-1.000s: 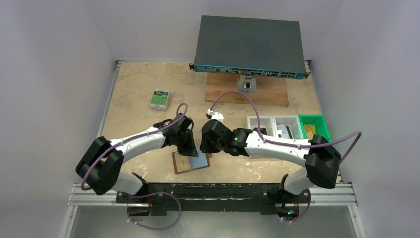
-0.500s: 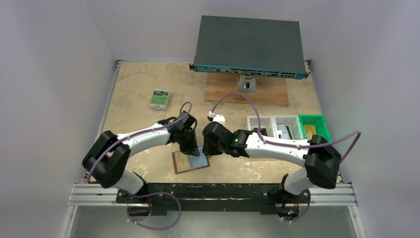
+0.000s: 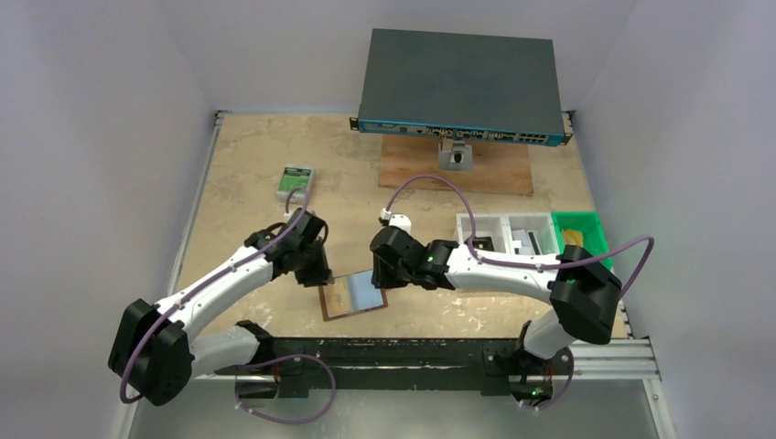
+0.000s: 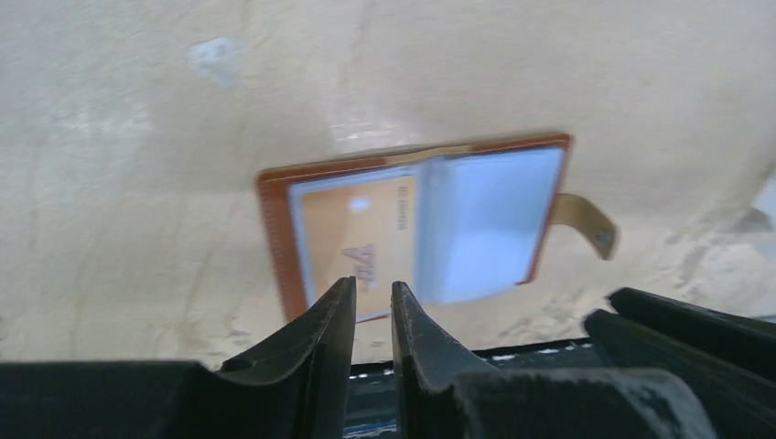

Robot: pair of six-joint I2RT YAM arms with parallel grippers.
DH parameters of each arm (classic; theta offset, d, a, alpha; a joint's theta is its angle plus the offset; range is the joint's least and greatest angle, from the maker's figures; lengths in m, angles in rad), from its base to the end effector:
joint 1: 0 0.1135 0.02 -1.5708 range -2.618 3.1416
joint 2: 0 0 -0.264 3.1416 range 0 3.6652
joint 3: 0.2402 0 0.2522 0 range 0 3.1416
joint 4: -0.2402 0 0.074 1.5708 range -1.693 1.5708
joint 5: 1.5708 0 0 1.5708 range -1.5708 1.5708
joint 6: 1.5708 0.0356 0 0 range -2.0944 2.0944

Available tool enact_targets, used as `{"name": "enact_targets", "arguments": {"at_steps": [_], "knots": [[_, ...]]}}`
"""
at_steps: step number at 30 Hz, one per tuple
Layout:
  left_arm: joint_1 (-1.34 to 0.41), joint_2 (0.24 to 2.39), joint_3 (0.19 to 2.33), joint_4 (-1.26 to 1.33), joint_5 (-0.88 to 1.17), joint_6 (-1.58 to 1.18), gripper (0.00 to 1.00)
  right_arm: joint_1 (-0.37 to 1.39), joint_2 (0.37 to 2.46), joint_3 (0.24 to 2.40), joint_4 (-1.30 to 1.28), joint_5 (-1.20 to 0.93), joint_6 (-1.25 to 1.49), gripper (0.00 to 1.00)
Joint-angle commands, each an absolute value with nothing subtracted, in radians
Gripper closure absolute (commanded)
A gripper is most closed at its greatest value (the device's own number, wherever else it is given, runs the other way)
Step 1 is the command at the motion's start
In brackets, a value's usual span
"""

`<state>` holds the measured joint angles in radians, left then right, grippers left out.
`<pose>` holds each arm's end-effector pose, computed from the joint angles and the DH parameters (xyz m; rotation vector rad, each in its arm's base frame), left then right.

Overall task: Take the credit cards out of the card holder
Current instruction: Remove the credit card from the card holder.

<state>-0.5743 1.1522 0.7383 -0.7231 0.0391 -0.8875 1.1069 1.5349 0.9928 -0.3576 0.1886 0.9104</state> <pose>0.1732 -0.1137 0.2117 -0.4261 2.7766 -0.4541 0.1487 0.2824 0.2170 -0.1670 2.5554 0.6262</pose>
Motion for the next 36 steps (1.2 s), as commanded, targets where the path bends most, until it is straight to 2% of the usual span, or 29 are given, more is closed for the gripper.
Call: {"name": "enact_targets", "arguments": {"at_steps": [1,17,31,36], "knots": [[-0.518,1.121,0.662,-0.762,0.018,-0.852,0.81,1.108,1.552,1.023,-0.312,0.171,0.899,0.74],[-0.517,1.234,0.559,-0.618,0.055,-0.896,0.93,1.107,1.561,1.01,-0.296,0.139,0.898,0.75],[-0.605,1.332,0.608,-0.567,0.082,-0.94,0.95,1.107,1.578,1.012,-0.278,0.125,0.894,0.74],[-0.614,1.341,0.614,-0.568,0.08,-0.945,0.95,1.107,1.598,1.004,-0.215,0.057,0.896,0.74]]}}
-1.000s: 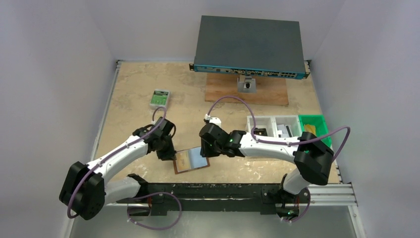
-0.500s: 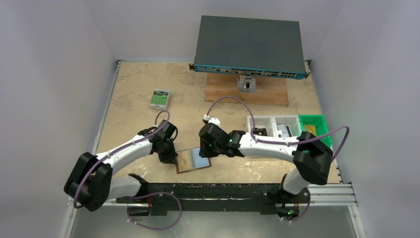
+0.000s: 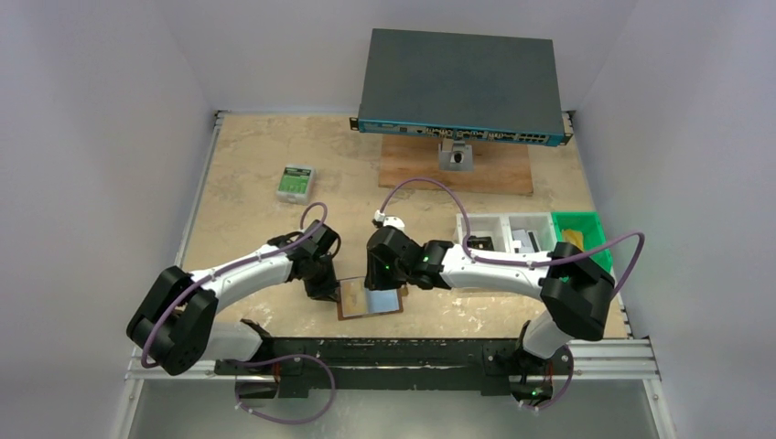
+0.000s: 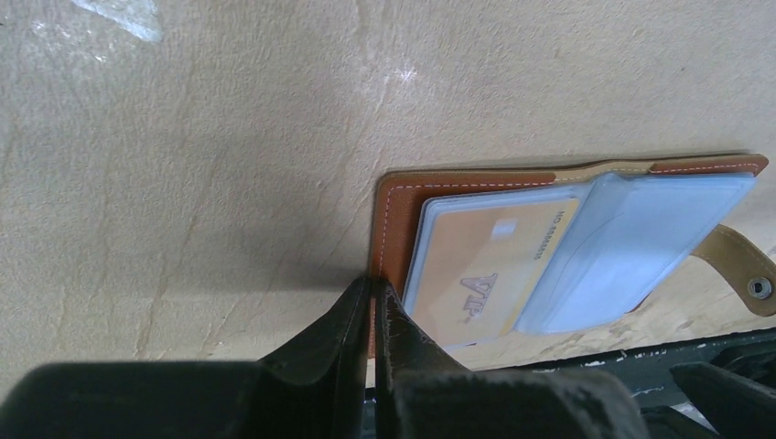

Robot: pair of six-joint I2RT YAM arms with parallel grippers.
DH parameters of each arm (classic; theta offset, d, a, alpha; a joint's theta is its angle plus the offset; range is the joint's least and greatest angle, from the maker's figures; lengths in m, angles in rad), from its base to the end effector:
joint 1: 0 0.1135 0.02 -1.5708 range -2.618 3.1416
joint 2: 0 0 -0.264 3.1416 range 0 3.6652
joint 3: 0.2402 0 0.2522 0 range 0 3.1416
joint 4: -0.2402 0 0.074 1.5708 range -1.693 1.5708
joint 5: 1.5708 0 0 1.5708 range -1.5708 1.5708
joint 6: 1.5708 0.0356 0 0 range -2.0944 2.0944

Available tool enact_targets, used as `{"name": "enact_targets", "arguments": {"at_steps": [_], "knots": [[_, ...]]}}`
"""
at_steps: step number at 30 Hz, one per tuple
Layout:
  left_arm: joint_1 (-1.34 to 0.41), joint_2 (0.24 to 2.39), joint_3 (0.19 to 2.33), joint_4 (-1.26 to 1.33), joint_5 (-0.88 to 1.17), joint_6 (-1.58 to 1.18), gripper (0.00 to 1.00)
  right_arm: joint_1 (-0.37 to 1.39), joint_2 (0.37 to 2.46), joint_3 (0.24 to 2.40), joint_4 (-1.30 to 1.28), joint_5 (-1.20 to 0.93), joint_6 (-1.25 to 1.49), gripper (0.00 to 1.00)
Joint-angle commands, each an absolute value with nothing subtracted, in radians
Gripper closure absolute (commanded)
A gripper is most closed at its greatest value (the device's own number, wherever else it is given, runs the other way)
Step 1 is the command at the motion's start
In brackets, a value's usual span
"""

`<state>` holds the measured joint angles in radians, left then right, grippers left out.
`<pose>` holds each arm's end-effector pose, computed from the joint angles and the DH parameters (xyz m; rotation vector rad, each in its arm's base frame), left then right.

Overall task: Take the credit cards out of the card holder
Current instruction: Remove the credit card from the card holder.

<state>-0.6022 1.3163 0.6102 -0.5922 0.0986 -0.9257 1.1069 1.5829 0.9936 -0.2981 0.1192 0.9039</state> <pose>0.1697 -0.1209 0.1503 -0.4612 2.9520 -0.3898 0.1511 0.2925 0.2064 -0.2079 2.5844 0.6956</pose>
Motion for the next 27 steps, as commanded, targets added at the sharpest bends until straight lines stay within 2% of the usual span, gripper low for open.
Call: {"name": "enact_targets", "arguments": {"at_steps": [1,8,16,27], "knots": [[-0.614,1.342,0.613,-0.57,0.078,-0.946,0.96,1.106,1.602,1.0,-0.195,0.038,0.898,0.73],[-0.614,1.347,0.608,-0.573,0.074,-0.949,0.96,1.101,1.668,0.981,-0.076,-0.079,0.923,0.71],[-0.614,1.359,0.608,-0.569,0.075,-0.951,0.98,1.074,1.692,0.95,-0.025,-0.121,0.931,0.59],[-0.614,1.365,0.607,-0.57,0.075,-0.953,1.0,1.039,1.709,0.898,-0.006,-0.117,0.945,0.59]]}}
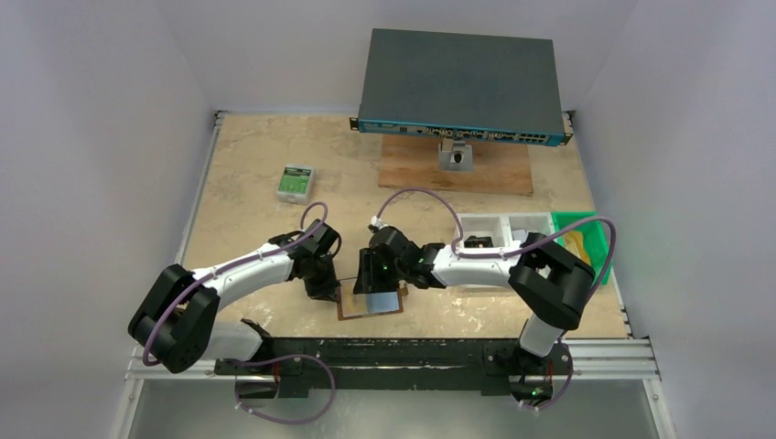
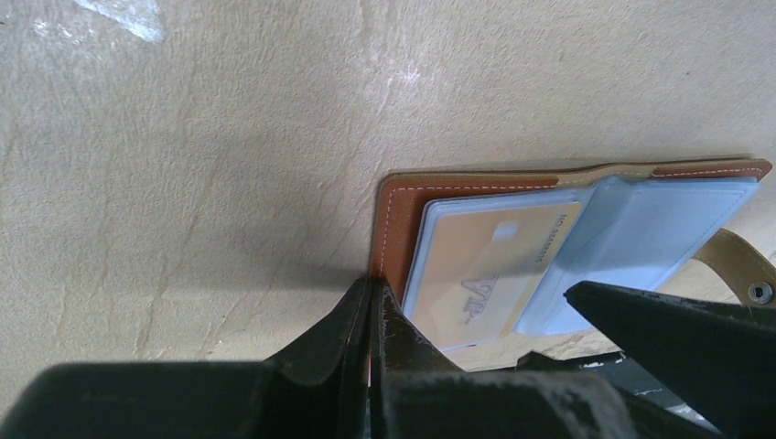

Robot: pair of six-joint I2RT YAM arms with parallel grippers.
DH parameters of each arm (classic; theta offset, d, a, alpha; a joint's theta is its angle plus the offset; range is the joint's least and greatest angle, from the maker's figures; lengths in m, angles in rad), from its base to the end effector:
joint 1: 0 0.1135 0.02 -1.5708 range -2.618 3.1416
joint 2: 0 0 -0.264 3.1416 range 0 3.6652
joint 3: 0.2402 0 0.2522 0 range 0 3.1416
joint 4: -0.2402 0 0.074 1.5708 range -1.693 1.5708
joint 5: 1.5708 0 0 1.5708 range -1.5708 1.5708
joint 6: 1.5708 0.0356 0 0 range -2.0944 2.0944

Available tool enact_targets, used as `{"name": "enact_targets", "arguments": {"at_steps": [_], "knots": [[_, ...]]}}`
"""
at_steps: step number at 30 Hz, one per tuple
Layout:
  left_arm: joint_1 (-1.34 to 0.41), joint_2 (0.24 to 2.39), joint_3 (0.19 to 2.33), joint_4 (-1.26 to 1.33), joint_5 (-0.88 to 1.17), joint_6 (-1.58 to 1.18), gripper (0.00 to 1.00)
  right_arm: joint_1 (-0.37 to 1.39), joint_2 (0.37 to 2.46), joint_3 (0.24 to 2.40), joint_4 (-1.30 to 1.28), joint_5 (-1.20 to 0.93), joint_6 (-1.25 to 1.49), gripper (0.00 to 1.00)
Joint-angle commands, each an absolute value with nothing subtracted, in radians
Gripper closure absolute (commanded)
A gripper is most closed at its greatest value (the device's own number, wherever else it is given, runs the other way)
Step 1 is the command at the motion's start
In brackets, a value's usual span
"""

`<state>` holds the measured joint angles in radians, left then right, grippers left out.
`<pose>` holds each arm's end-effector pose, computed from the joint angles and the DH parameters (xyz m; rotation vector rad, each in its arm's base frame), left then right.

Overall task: Take the credit cards out of the card holder
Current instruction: Remove the credit card from the card holder.

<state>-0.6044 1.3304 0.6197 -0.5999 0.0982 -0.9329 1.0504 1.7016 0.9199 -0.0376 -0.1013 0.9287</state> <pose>0.1709 -0.1223 0.1498 -0.4713 2.9618 -0.3787 0.1685 0.3013 0.1653 -0.2142 2.6434 0.9480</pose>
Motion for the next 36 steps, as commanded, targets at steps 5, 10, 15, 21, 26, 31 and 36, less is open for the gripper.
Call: {"name": "enact_targets", "arguments": {"at_steps": [5,10,15,21,26,31,36], "knots": [[-0.615,1.365,0.608,-0.57,0.075,-0.953,1.0,1.029,1.716,0.873,0.038,-0.127,0.949,0.6],[-0.614,1.371,0.612,-0.57,0.077,-0.953,1.0,1.028,1.736,0.856,0.086,-0.161,0.959,0.61],[-0.614,1.376,0.613,-0.568,0.081,-0.952,1.0,1.028,1.756,0.85,0.101,-0.167,0.966,0.63],[-0.614,1.378,0.616,-0.569,0.084,-0.95,1.0,1.022,1.788,0.835,0.124,-0.175,0.979,0.64],[-0.614,1.33,0.634,-0.595,0.076,-0.93,0.96,1.005,1.787,0.803,0.135,-0.173,0.988,0.64],[-0.614,1.257,0.67,-0.645,0.077,-0.903,0.89,0.998,1.791,0.785,0.148,-0.177,0.99,0.65],[-0.614,1.226,0.686,-0.63,0.119,-0.892,0.88,0.997,1.802,0.779,0.159,-0.182,0.995,0.66]]}}
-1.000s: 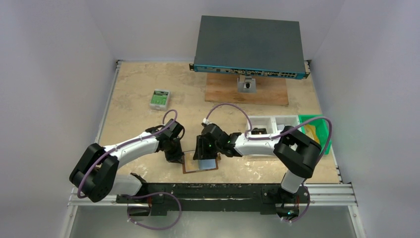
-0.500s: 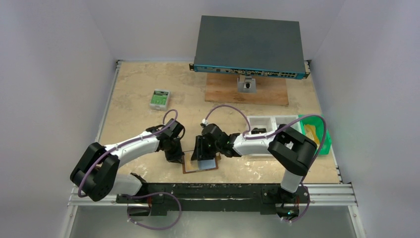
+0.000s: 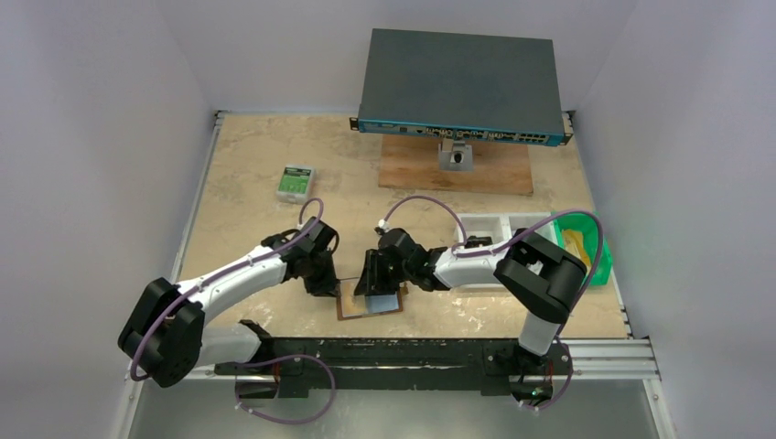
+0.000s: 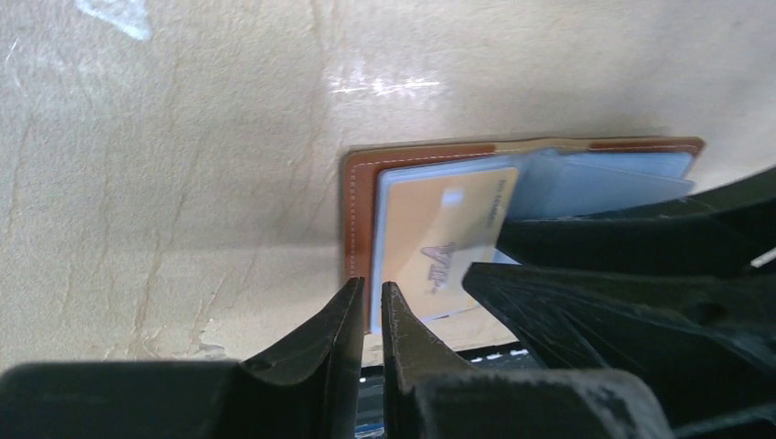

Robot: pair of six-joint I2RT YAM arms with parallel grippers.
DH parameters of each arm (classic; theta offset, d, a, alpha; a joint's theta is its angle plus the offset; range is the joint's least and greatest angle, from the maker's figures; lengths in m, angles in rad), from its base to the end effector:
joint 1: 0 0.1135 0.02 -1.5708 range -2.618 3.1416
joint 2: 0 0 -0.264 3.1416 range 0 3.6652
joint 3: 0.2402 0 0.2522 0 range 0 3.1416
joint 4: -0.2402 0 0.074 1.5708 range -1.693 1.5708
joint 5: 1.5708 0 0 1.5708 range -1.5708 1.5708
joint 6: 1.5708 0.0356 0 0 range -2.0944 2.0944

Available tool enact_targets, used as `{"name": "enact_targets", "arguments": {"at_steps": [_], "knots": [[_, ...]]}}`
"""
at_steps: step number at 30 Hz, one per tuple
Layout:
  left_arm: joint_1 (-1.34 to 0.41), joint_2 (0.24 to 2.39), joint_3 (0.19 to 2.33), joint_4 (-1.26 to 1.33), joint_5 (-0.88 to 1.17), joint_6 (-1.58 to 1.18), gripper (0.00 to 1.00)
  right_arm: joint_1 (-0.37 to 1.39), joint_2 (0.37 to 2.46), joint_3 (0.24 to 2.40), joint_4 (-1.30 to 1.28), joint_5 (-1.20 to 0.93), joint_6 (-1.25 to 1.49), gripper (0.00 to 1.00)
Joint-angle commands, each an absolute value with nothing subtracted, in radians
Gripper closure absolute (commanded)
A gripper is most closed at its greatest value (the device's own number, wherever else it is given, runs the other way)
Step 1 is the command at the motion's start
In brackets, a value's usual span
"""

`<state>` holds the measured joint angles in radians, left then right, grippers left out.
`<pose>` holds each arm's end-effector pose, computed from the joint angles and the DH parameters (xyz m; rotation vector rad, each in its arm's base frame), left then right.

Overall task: Take the credit cards out of the card holder
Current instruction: Remove the credit card from the card holder.

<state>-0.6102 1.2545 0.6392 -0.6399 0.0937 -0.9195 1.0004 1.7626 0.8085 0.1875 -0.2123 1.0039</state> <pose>0.1673 -0.1211 0.1680 -0.4324 2.9167 -0.4246 0.1769 0.2896 0.1320 -0.1160 2.6629 1.1069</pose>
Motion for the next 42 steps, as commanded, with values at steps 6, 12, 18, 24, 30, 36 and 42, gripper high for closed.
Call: {"name": "enact_targets", "arguments": {"at_steps": [6,12,18,24,30,36,42], "knots": [[-0.615,1.286,0.686,-0.598,0.134,-0.885,0.91,0.994,1.805,0.777,0.161,-0.183,0.999,0.66],[-0.614,1.365,0.661,-0.535,0.146,-0.891,0.98,0.991,1.803,0.766,0.168,-0.185,1.0,0.67],[-0.615,1.418,0.642,-0.482,0.166,-0.902,1.0,0.991,1.814,0.752,0.203,-0.21,1.003,0.67],[-0.616,1.449,0.637,-0.49,0.156,-0.926,1.0,0.983,1.814,0.723,0.258,-0.242,1.025,0.71],[-0.616,1.484,0.637,-0.514,0.139,-0.949,1.0,0.964,1.788,0.667,0.345,-0.278,1.044,0.75],[-0.615,1.502,0.64,-0.536,0.126,-0.965,1.0,0.955,1.744,0.622,0.429,-0.3,1.053,0.74],[-0.614,1.515,0.647,-0.556,0.112,-0.966,1.0,0.945,1.727,0.603,0.469,-0.321,1.067,0.74]]}}
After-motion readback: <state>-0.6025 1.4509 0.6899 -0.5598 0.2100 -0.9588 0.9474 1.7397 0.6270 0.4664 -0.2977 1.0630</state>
